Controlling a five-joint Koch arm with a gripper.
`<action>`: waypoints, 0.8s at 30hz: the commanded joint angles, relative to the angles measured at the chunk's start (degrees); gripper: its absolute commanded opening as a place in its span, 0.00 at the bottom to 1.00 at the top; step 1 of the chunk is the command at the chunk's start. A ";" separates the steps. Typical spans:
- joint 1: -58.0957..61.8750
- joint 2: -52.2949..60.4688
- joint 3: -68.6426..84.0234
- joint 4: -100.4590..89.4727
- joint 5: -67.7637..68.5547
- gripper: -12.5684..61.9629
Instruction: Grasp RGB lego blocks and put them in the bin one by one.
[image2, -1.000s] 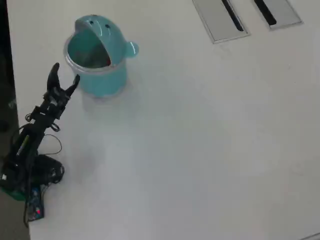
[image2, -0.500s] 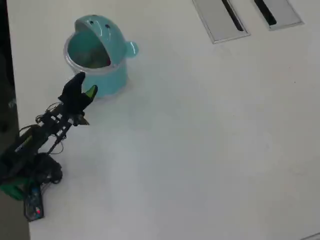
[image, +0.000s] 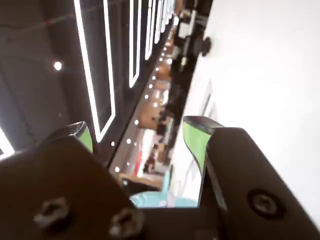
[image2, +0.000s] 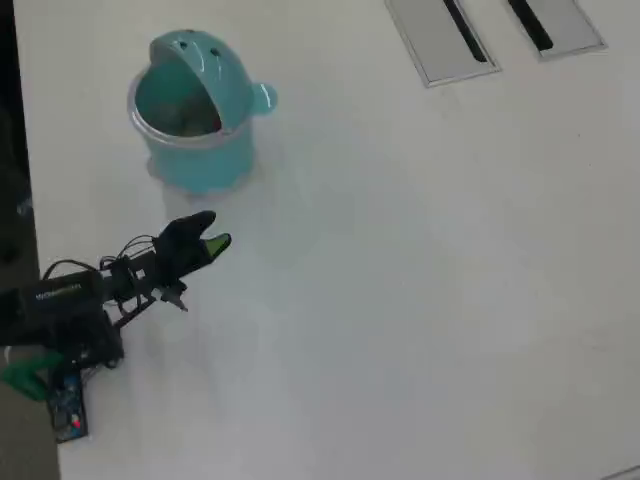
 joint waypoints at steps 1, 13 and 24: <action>1.41 4.39 0.62 -12.39 0.26 0.61; 6.94 4.22 14.77 -21.80 5.27 0.60; 6.86 4.22 30.59 -34.10 5.71 0.60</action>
